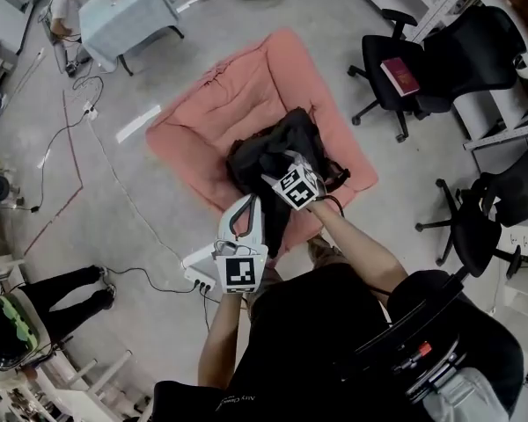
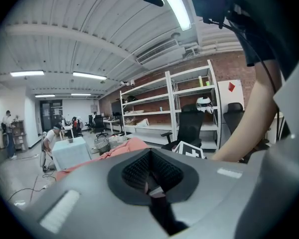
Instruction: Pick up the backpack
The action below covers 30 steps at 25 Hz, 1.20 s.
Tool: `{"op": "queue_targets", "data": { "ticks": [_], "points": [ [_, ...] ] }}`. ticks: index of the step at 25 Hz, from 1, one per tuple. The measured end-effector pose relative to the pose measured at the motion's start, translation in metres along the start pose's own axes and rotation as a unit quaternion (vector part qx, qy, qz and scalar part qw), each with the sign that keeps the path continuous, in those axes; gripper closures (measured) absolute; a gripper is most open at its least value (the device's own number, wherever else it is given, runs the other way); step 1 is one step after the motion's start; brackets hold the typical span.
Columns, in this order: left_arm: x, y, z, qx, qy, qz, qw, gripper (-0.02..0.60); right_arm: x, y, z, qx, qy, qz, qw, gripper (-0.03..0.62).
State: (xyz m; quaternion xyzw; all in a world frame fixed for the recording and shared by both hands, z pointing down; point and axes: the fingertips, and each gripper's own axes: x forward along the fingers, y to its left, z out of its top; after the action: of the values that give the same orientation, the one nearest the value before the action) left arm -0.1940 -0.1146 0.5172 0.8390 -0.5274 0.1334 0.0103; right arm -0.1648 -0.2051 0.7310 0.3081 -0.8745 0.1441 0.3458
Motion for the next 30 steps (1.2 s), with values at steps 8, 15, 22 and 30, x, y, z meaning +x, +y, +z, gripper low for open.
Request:
{"op": "queue_targets", "data": {
  "ticks": [8,15,22,30],
  "points": [
    [-0.004,0.011,-0.033,-0.034,0.037,0.023,0.9985,0.580,0.002,-0.001,-0.002,0.014,0.029,0.007,0.999,0.380],
    [0.017,-0.033,-0.083,-0.057,0.084,-0.039,0.9941,0.580,-0.039,0.027,-0.013,0.084,0.016,0.115,0.990,0.480],
    [0.018,-0.103,-0.129,-0.048,0.112,-0.097,0.9878,0.514,-0.108,0.054,-0.010,0.180,0.010,0.277,0.944,0.494],
    [0.064,-0.144,-0.158,-0.095,0.145,-0.145,0.9741,0.354,-0.140,0.047,-0.010,0.156,-0.009,0.317,0.936,0.519]
  ]
}}
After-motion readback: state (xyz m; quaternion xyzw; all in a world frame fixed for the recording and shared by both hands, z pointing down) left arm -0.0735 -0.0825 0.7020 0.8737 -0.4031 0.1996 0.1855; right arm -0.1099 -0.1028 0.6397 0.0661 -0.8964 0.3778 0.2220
